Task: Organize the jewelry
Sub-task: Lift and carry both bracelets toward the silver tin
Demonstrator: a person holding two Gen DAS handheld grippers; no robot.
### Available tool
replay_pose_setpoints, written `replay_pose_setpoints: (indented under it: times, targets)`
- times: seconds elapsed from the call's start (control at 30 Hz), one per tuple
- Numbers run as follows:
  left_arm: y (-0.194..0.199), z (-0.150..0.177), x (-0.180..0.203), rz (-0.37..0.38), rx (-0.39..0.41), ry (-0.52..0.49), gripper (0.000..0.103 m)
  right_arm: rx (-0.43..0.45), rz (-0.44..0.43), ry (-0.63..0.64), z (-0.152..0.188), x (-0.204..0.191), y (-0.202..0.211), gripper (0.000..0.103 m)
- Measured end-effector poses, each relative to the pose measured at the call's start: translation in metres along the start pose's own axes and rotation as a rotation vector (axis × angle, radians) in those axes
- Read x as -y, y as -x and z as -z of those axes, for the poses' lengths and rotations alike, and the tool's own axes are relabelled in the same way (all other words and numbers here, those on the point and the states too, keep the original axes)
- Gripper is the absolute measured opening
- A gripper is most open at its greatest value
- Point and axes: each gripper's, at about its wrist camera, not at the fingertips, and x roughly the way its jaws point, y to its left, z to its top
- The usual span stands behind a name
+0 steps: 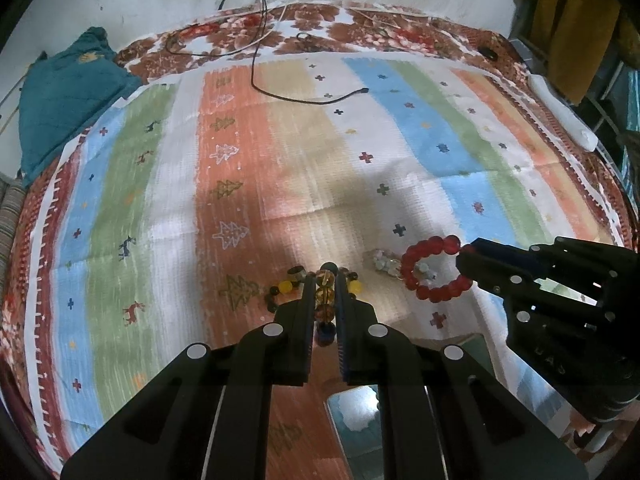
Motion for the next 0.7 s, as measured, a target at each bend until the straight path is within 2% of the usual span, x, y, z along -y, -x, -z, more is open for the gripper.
replay_pose_setpoints:
  times: [0.7]
  targets:
    - [0.04, 0.021, 0.018, 0.056, 0.079, -0.019, 0.009, 0.063, -0.011, 0.033, 0.015, -0.015, 0.03, 0.014]
